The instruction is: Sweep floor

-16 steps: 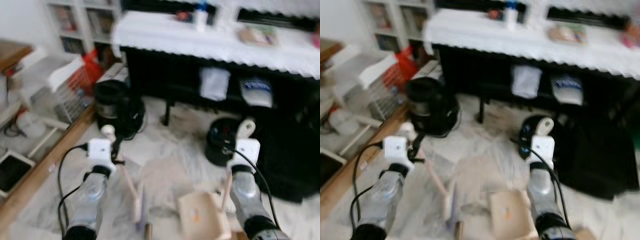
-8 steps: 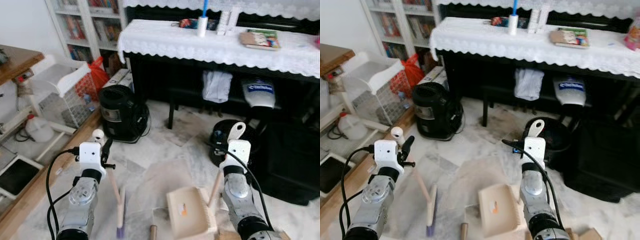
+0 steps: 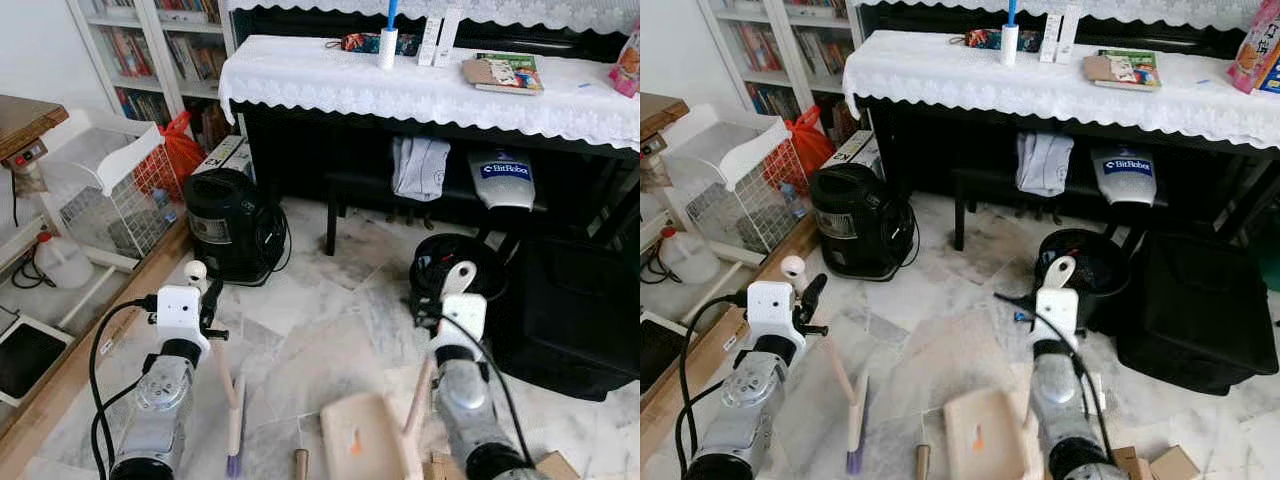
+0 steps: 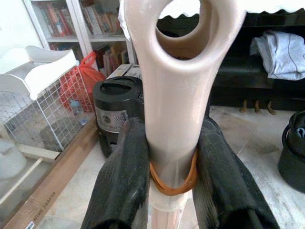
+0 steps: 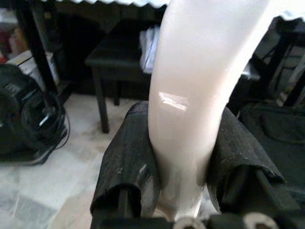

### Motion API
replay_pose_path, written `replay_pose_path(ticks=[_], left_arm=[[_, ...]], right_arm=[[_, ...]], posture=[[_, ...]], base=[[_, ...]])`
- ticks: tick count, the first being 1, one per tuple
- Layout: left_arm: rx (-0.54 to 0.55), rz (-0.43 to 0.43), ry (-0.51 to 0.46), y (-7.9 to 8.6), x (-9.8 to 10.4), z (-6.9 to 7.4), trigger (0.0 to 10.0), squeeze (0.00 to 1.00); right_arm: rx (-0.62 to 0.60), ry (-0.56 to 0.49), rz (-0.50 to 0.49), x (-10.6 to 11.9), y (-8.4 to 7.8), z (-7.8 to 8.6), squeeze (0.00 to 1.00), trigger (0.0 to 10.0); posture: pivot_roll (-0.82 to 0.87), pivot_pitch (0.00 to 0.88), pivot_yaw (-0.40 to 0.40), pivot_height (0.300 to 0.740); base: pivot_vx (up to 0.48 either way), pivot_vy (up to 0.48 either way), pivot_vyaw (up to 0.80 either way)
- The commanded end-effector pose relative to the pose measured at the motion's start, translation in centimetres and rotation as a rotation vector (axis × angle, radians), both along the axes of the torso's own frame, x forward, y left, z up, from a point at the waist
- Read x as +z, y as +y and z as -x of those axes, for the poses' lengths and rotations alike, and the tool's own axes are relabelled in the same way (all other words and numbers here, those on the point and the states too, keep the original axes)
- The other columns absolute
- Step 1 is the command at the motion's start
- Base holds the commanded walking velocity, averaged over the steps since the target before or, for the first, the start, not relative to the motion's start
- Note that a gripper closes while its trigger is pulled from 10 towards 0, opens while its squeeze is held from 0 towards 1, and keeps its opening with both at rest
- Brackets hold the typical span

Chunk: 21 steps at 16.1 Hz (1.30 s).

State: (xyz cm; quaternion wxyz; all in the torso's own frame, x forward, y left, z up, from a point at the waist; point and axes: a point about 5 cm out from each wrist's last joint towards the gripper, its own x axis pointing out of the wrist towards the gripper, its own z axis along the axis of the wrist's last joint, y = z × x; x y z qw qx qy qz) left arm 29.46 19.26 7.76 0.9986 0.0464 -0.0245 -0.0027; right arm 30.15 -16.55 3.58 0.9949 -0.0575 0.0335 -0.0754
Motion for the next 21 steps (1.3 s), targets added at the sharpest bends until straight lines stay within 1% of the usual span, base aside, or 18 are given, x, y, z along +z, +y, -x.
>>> replay_pose_path(ticks=[1, 5, 7, 10, 11, 12, 13, 14, 16, 17, 20, 21], left_arm=[[0.003, -0.006, -0.016, 0.5, 0.5, -0.1, 10.0, 0.00], [-0.019, -0.001, 0.009, 0.3, 0.1, 0.1, 10.0, 0.00], [-0.025, 0.003, 0.022, 0.3, -0.1, 0.2, 10.0, 0.00], [-0.061, -0.010, 0.096, 0.5, -0.9, 0.5, 10.0, 0.00], [-0.083, -0.026, 0.158, 0.8, -1.6, 0.8, 10.0, 0.00], [-0.097, -0.034, 0.189, 0.9, -2.0, 1.1, 10.0, 0.00], [-0.105, -0.035, 0.202, 0.9, -2.2, 1.3, 10.0, 0.00], [-0.131, -0.048, 0.253, 1.0, -2.8, 1.9, 10.0, 0.00], [-0.165, -0.064, 0.318, 1.0, -3.5, 2.5, 10.0, 0.00], [-0.172, -0.058, 0.346, 1.0, -3.8, 2.8, 10.0, 0.00], [-0.226, -0.119, 0.446, 1.4, -4.6, 4.1, 10.0, 0.00], [-0.229, -0.130, 0.460, 1.6, -4.7, 4.3, 10.0, 0.00]], right_arm=[[0.013, 0.006, 0.006, -0.2, 0.2, 0.1, 0.00, 10.0], [0.037, 0.062, 0.012, -1.3, 0.7, 0.8, 0.00, 10.0], [0.040, 0.072, 0.017, -1.5, 0.8, 1.0, 0.00, 10.0], [0.042, 0.084, 0.032, -1.7, 0.8, 1.1, 0.00, 10.0], [0.042, 0.085, 0.035, -1.8, 0.8, 1.1, 0.00, 10.0], [0.043, 0.086, 0.037, -1.8, 0.8, 1.1, 0.00, 10.0], [0.044, 0.086, 0.038, -1.8, 0.9, 1.1, 0.00, 10.0], [0.044, 0.087, 0.043, -1.8, 0.9, 1.1, 0.00, 10.0], [0.046, 0.088, 0.045, -1.8, 0.9, 1.1, 0.00, 10.0], [0.047, 0.088, 0.045, -1.8, 1.0, 1.0, 0.00, 10.0], [0.050, 0.089, 0.054, -1.8, 1.0, 1.0, 0.00, 10.0], [0.050, 0.090, 0.056, -1.8, 1.0, 1.0, 0.00, 10.0]], posture=[[0.14, 0.041, 0.016, 0.740], [0.14, 0.049, 0.020, 0.740], [0.14, 0.052, 0.020, 0.740], [0.15, 0.055, 0.019, 0.740], [0.15, 0.056, 0.019, 0.740], [0.15, 0.056, 0.019, 0.740], [0.16, 0.057, 0.019, 0.740], [0.16, 0.059, 0.020, 0.740], [0.16, 0.062, 0.020, 0.740], [0.16, 0.062, 0.021, 0.740], [0.17, 0.066, 0.024, 0.740], [0.17, 0.067, 0.024, 0.740]], base=[[0.000, 0.000, 0.00], [0.000, 0.000, 0.00], [0.000, 0.000, 0.00], [0.000, 0.000, 0.00], [0.000, 0.000, 0.00], [0.000, 0.000, 0.00], [0.000, 0.000, 0.00], [0.000, 0.000, 0.00], [0.000, 0.000, 0.00], [0.000, 0.000, 0.00], [0.000, 0.000, 0.00], [0.000, 0.000, 0.00]])
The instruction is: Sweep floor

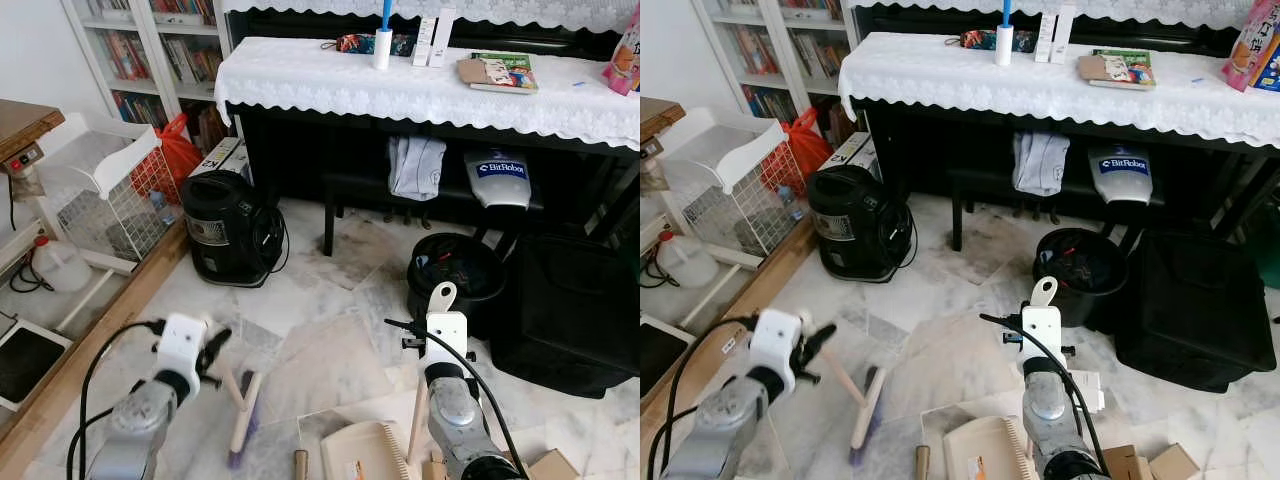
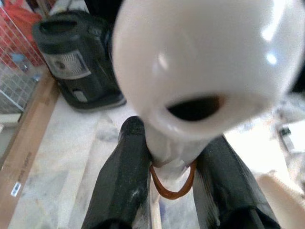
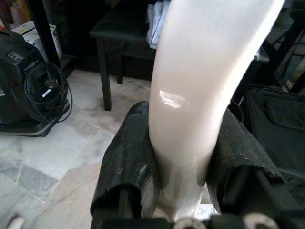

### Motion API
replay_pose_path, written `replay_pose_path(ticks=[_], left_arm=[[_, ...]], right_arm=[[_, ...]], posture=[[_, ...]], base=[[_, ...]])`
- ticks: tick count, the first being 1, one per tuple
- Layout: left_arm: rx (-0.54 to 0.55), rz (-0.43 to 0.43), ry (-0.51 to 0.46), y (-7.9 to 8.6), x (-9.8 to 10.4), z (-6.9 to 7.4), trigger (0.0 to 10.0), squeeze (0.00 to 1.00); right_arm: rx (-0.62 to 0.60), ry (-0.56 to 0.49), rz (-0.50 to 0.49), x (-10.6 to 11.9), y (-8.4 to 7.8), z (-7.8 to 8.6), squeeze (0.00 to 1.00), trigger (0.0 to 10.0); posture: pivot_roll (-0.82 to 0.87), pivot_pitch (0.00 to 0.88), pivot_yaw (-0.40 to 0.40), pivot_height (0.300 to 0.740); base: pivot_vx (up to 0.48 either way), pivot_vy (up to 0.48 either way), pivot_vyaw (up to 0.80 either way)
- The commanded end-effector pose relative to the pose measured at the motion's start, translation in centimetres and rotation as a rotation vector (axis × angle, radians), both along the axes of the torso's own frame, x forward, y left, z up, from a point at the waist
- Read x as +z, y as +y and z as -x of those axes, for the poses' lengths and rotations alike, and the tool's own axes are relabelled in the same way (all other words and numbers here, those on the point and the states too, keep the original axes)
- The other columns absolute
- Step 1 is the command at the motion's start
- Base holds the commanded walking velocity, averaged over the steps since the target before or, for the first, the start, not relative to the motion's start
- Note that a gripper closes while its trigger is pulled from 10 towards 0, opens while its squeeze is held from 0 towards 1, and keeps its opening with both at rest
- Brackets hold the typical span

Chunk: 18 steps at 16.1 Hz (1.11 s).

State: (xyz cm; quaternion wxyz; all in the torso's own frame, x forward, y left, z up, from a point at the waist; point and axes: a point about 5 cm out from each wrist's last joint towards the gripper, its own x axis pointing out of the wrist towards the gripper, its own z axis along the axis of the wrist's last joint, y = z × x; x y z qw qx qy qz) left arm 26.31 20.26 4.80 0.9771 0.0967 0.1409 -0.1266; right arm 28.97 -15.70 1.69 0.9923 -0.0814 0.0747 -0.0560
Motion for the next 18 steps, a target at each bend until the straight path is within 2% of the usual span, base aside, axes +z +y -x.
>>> replay_pose_path(ticks=[1, 4, 6, 7, 8, 9, 10, 14, 18], left_arm=[[0.000, -0.049, 0.126, 0.9, -1.8, 1.3, 10.0, 0.00], [-0.054, -0.099, 0.175, 1.8, -1.5, 2.4, 10.0, 0.00], [-0.060, -0.112, 0.165, 2.3, -1.0, 2.4, 10.0, 0.00], [-0.004, -0.076, 0.099, 2.7, 0.3, 1.7, 10.0, 0.00], [0.094, -0.041, -0.011, 3.4, 1.8, 0.6, 10.0, 0.00], [0.140, -0.010, -0.057, 3.6, 2.3, 0.3, 10.0, 0.00], [0.184, 0.044, -0.107, 3.5, 2.7, 0.2, 10.0, 0.00], [0.168, 0.121, -0.134, 1.5, 2.3, 0.2, 10.0, 0.00], [0.170, 0.126, -0.147, 1.3, 2.3, 0.0, 10.0, 0.00]], right_arm=[[0.016, 0.004, 0.017, 0.0, 0.2, -0.1, 0.00, 10.0], [0.017, 0.007, 0.023, 0.0, 0.2, -0.1, 0.00, 10.0], [0.016, 0.007, 0.022, 0.0, 0.2, -0.2, 0.00, 10.0], [0.016, 0.007, 0.021, 0.0, 0.2, -0.2, 0.00, 10.0], [0.018, 0.007, 0.018, 0.0, 0.3, -0.2, 0.00, 10.0], [0.018, 0.008, 0.017, 0.0, 0.3, -0.2, 0.00, 10.0], [0.018, 0.009, 0.015, 0.0, 0.4, -0.2, 0.00, 10.0], [0.016, 0.004, 0.016, 0.1, 0.3, -0.3, 0.00, 10.0], [0.008, -0.008, 0.016, 0.4, 0.1, -0.5, 0.00, 10.0]], posture=[[0.17, 0.067, 0.024, 0.740], [0.17, 0.069, 0.026, 0.740], [0.17, 0.069, 0.026, 0.740], [0.17, 0.066, 0.025, 0.740], [0.17, 0.066, 0.025, 0.740], [0.17, 0.066, 0.025, 0.740], [0.17, 0.062, 0.026, 0.740], [0.17, 0.057, 0.024, 0.740], [0.16, 0.053, 0.024, 0.740]], base=[[0.000, 0.000, 0.00], [0.000, 0.000, 0.00], [0.000, 0.000, 0.00], [0.000, 0.000, 0.00], [0.000, 0.000, 0.00], [0.000, 0.000, 0.00], [0.000, 0.000, 0.00], [-0.069, 0.000, 0.00], [-0.277, 0.000, 0.00]])
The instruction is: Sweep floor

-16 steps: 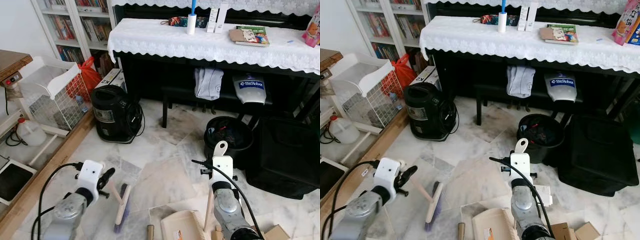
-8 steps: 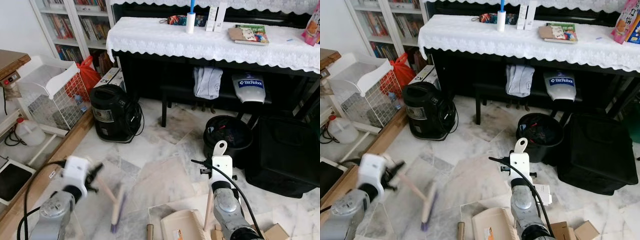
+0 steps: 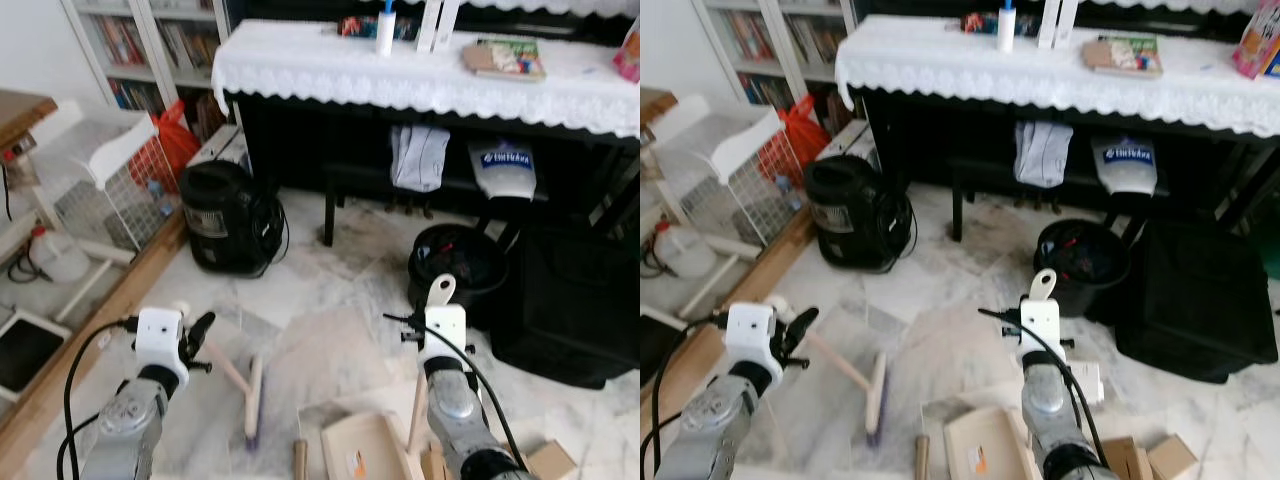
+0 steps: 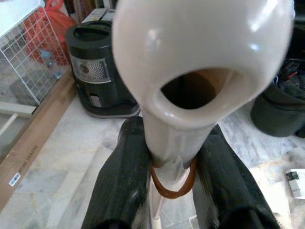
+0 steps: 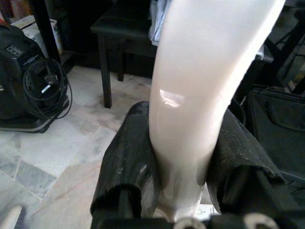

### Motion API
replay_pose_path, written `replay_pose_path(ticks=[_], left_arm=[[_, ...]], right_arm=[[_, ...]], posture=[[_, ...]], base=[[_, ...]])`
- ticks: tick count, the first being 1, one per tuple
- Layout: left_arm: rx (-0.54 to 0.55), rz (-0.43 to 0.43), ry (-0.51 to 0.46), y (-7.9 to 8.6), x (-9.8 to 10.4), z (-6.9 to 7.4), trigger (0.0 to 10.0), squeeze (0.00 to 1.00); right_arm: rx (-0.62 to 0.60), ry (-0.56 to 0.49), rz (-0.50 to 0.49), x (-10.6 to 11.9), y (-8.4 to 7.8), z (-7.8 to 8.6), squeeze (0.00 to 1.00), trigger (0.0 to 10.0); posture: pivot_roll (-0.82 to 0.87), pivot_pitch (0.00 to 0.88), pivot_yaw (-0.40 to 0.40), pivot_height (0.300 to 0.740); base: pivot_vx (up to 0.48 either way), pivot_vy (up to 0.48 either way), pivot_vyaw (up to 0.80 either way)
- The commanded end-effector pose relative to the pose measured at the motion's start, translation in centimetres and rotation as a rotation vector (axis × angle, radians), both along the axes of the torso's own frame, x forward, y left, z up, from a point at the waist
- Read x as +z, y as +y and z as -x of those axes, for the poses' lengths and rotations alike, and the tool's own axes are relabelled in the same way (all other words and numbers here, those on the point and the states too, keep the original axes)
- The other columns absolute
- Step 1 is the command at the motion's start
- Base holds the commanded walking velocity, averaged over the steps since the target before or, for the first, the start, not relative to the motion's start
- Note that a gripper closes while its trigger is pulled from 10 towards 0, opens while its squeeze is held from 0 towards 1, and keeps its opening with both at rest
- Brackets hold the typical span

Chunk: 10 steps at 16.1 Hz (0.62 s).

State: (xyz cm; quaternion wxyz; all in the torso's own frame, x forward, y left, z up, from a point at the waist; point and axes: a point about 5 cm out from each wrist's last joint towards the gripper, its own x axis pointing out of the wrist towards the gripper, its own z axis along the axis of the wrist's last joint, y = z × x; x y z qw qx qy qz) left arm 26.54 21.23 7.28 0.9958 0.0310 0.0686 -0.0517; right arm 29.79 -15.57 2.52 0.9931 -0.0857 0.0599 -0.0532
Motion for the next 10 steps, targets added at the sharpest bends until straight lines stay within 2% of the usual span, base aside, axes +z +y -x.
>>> replay_pose_path(ticks=[1, 4, 10], left_arm=[[0.015, -0.002, -0.004, 0.34, -0.16, 0.19, 10.0, 0.00], [0.017, -0.001, -0.012, 0.28, -0.12, 0.17, 10.0, 0.00], [0.037, -0.012, -0.032, 0.25, 0.02, -0.11, 10.0, 0.00]], right_arm=[[0.000, 0.019, 0.006, -0.43, -0.06, 0.34, 0.00, 10.0], [0.002, 0.016, 0.005, -0.39, 0.01, 0.31, 0.00, 10.0], [-0.002, 0.013, 0.008, -0.33, -0.16, 0.26, 0.00, 10.0]], posture=[[0.16, 0.052, 0.024, 0.740], [0.17, 0.049, 0.021, 0.740], [0.16, 0.047, 0.019, 0.740]], base=[[-0.266, 0.000, 0.00], [-0.280, 0.000, 0.00], [0.000, 0.000, 0.00]])
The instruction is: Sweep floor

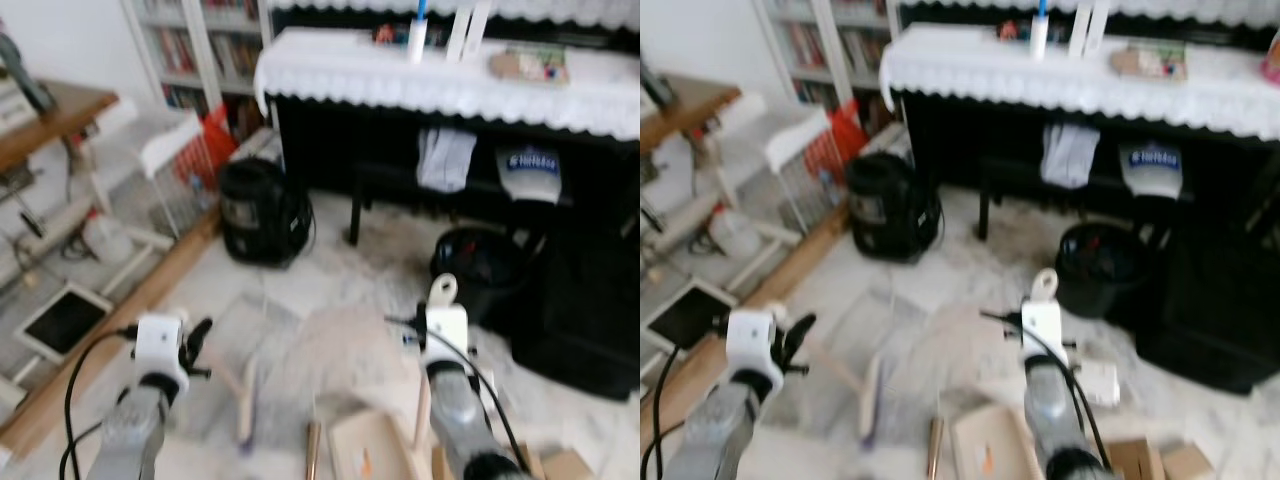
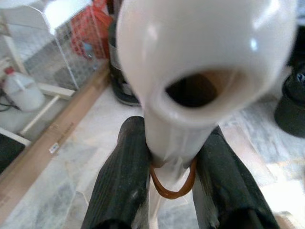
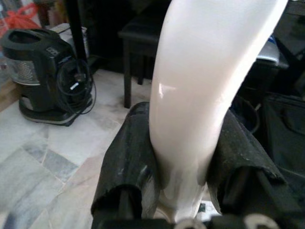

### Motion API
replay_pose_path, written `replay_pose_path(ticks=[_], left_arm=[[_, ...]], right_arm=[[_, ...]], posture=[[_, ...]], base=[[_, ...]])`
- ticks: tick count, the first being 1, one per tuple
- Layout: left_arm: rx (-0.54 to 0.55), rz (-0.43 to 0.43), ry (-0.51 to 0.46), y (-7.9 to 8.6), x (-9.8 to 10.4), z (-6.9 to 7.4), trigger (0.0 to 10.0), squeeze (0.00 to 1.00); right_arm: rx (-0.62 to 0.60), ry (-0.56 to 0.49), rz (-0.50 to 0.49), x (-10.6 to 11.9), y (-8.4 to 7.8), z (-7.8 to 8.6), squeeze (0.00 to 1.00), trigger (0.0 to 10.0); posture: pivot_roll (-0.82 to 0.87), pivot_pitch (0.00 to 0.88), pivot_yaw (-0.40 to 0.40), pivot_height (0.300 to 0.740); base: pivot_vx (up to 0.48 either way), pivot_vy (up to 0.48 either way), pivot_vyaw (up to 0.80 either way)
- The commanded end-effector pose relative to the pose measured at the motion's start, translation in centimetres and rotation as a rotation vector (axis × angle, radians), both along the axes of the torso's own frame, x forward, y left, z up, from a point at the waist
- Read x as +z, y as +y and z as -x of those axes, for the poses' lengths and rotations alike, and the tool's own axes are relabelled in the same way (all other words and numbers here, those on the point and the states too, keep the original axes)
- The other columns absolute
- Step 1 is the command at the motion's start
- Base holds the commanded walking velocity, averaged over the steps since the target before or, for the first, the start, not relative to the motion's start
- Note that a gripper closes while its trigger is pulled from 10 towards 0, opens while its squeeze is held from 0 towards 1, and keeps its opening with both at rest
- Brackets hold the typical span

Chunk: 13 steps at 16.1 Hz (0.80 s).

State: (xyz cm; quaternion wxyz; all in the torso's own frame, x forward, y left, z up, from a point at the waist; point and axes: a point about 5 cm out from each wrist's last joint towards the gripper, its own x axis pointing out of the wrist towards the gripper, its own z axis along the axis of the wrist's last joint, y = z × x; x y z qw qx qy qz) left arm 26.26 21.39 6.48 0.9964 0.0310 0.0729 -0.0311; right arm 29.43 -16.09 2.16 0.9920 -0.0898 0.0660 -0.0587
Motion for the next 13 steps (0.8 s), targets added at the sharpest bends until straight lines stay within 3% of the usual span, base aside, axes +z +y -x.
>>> replay_pose_path(ticks=[1, 9, 13], left_arm=[[-0.004, -0.010, -0.041, 0.1, 0.8, -0.4, 10.0, 0.00], [-0.014, -0.041, -0.034, -0.3, 0.4, -0.5, 10.0, 0.00], [-0.013, -0.048, -0.035, -0.4, 0.3, -0.4, 10.0, 0.00]], right_arm=[[0.010, 0.001, 0.000, 0.0, 0.4, -0.1, 0.00, 10.0], [-0.001, -0.012, 0.027, 0.2, 0.1, -0.1, 0.00, 10.0], [0.045, -0.111, 0.096, 1.6, 0.6, -0.8, 0.00, 10.0]], posture=[[0.16, 0.047, 0.019, 0.740], [0.16, 0.052, 0.019, 0.740], [0.16, 0.053, 0.018, 0.740]], base=[[0.000, 0.000, 0.00], [0.000, 0.000, 0.00], [0.000, 0.000, 0.00]])
